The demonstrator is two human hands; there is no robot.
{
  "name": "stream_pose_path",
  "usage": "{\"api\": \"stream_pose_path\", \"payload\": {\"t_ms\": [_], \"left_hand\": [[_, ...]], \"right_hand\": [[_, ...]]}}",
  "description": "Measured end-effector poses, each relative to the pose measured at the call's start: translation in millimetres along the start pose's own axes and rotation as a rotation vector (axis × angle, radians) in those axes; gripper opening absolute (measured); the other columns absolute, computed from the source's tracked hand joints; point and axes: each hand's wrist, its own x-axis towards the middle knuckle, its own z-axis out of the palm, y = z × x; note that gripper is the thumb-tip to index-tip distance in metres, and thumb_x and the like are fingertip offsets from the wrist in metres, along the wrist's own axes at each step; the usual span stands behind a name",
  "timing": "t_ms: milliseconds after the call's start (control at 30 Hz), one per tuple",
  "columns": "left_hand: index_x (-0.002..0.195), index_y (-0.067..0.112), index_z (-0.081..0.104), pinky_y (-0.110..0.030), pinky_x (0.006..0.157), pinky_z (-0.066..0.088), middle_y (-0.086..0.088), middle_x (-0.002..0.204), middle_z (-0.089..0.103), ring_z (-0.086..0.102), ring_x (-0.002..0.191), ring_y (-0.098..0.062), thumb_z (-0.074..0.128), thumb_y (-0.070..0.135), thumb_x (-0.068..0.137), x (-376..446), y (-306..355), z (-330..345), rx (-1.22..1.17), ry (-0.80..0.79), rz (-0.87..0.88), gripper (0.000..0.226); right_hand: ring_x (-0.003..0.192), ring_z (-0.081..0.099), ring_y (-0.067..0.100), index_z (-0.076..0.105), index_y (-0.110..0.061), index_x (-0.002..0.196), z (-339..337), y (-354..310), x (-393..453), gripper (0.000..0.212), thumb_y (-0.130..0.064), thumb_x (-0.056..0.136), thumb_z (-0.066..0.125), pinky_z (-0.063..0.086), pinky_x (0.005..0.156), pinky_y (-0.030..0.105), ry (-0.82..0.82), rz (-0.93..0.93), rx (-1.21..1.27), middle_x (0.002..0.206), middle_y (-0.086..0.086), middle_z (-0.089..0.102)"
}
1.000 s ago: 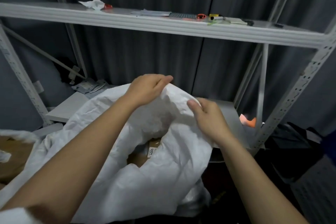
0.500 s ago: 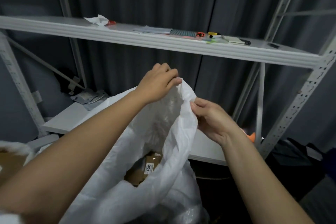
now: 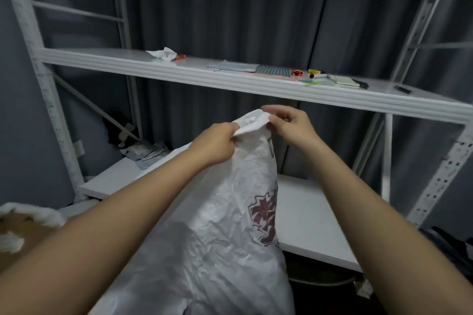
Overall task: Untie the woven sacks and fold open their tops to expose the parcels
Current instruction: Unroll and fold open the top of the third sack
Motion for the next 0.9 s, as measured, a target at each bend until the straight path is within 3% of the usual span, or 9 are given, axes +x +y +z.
{"api": "stream_pose_path", "payload": {"t_ms": [167, 300, 367, 400, 467, 600, 733, 833, 900], "left_hand": [[0.076, 0.023, 0.052, -0.048, 0.073, 0.052, -0.003, 0.087, 0.063, 0.061, 0.083, -0.028, 0.047, 0.009, 0.082, 10.8, -9.4, 3.4, -0.026, -0.084, 0.089, 0.016], [0.073, 0.026, 0.054, -0.045, 0.074, 0.052, 0.002, 0.084, 0.062, 0.061, 0.082, -0.022, 0.051, 0.01, 0.086, 19.7, -16.1, 1.1, -0.044, -0.118, 0.109, 0.021], [0.077, 0.025, 0.056, -0.04, 0.074, 0.05, 0.004, 0.084, 0.062, 0.061, 0.084, -0.019, 0.052, 0.008, 0.087, 21.2, -18.6, -1.0, -0.048, -0.148, 0.14, 0.021], [0.08, 0.022, 0.058, -0.037, 0.074, 0.048, 0.004, 0.084, 0.062, 0.06, 0.085, -0.019, 0.053, 0.008, 0.087, 21.4, -19.8, -1.9, -0.058, -0.155, 0.152, 0.017], [0.082, 0.021, 0.058, -0.033, 0.071, 0.045, 0.007, 0.082, 0.06, 0.059, 0.084, -0.016, 0.055, 0.009, 0.088, 22.7, -22.9, -4.7, -0.074, -0.149, 0.152, 0.013], [0.081, 0.023, 0.059, -0.031, 0.066, 0.044, 0.008, 0.076, 0.06, 0.06, 0.079, -0.016, 0.057, 0.028, 0.091, 25.2, -30.7, 4.6, -0.1, -0.088, 0.064, 0.011], [0.08, 0.022, 0.056, -0.037, 0.064, 0.045, 0.002, 0.078, 0.062, 0.06, 0.075, -0.021, 0.049, 0.041, 0.094, 18.6, -25.9, 17.2, -0.055, -0.04, 0.002, 0.024], [0.104, 0.018, 0.052, -0.034, 0.058, 0.037, -0.004, 0.093, 0.064, 0.061, 0.084, -0.031, 0.043, 0.027, 0.096, 20.2, -23.6, 22.7, 0.331, 0.129, 0.092, 0.015], [0.111, 0.015, 0.048, -0.033, 0.056, 0.032, -0.006, 0.095, 0.064, 0.062, 0.082, -0.034, 0.04, 0.035, 0.096, 20.7, -27.7, 28.6, 0.534, 0.189, 0.195, 0.026]], "right_hand": [[0.134, 0.025, 0.021, 0.07, -0.024, 0.105, -31.6, -14.6, 17.5, 0.017, -0.029, 0.089, 0.065, 0.018, 0.113, 0.03, -0.333, -0.511, -0.887, 0.139, 0.002, 0.042], [0.138, 0.034, 0.016, 0.054, -0.024, 0.086, -25.8, -26.5, 31.2, 0.015, -0.035, 0.089, 0.062, 0.006, 0.117, 0.036, -0.586, -0.724, -1.272, 0.122, -0.002, 0.061], [0.109, 0.056, 0.018, 0.05, -0.024, 0.088, -24.0, -27.2, 28.8, 0.014, -0.035, 0.089, 0.059, 0.029, 0.107, 0.035, -0.613, -0.731, -1.296, 0.089, -0.009, 0.06], [0.092, 0.058, 0.02, 0.049, -0.024, 0.092, -23.7, -25.7, 26.6, 0.013, -0.034, 0.09, 0.057, 0.042, 0.088, 0.034, -0.626, -0.696, -1.279, 0.079, -0.012, 0.055], [0.079, 0.056, 0.021, 0.051, -0.024, 0.106, -22.3, -19.0, 24.5, 0.017, -0.035, 0.093, 0.052, 0.043, 0.066, 0.035, -0.628, -0.634, -1.268, 0.076, -0.008, 0.055], [0.078, 0.059, 0.03, 0.056, -0.018, 0.113, -24.7, 1.0, 25.6, 0.022, -0.025, 0.096, 0.046, 0.045, 0.063, 0.038, -0.457, -0.683, -1.232, 0.088, 0.006, 0.066], [0.088, 0.058, 0.033, 0.032, -0.023, 0.146, -29.2, 14.4, 22.9, 0.057, -0.011, 0.093, 0.049, 0.047, 0.065, 0.04, -0.342, -0.684, -1.319, 0.106, 0.012, 0.057], [0.11, 0.05, 0.027, 0.012, -0.039, 0.151, -33.6, 20.1, 20.5, 0.078, -0.009, 0.092, 0.055, 0.048, 0.082, 0.037, -0.42, -0.663, -1.316, 0.132, 0.008, 0.043], [0.108, 0.048, 0.023, 0.009, -0.044, 0.149, -35.9, 23.2, 20.3, 0.082, -0.009, 0.093, 0.057, 0.049, 0.078, 0.035, -0.442, -0.7, -1.315, 0.13, 0.005, 0.039]]}}
